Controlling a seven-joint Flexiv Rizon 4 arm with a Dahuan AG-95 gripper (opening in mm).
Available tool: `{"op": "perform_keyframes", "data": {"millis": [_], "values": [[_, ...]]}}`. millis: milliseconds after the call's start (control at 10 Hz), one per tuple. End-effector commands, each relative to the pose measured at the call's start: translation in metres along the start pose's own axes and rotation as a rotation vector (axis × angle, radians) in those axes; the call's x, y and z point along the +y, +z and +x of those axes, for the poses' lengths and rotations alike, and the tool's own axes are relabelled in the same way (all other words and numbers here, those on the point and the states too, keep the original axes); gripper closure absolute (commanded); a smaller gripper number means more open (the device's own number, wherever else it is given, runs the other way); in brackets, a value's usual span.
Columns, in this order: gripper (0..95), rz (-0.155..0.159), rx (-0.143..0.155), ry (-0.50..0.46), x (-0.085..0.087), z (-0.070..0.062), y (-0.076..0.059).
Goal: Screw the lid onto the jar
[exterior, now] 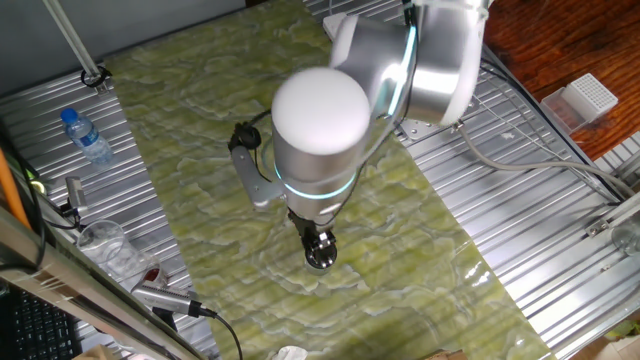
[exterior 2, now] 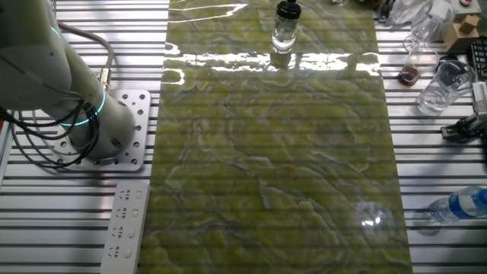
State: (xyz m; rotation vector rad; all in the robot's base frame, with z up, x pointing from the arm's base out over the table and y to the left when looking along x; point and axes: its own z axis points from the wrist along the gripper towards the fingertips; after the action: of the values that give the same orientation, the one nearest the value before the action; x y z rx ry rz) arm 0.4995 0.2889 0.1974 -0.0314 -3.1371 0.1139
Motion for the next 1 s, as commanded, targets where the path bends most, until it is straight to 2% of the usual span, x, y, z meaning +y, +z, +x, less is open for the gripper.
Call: {"op": "perform_keyframes", "data": {"millis": [100, 400, 800, 1000], "values": [[19.0, 0.003, -0.005, -0.012, 0.000, 0.000, 0.006], [19.0, 0.015, -0.017, -0.031, 0.002, 0.001, 0.021], [19.0, 0.027, -0.024, -0.031, 0.007, 0.002, 0.032], [19.0, 0.039, -0.041, -0.055, 0.006, 0.004, 0.033]]}}
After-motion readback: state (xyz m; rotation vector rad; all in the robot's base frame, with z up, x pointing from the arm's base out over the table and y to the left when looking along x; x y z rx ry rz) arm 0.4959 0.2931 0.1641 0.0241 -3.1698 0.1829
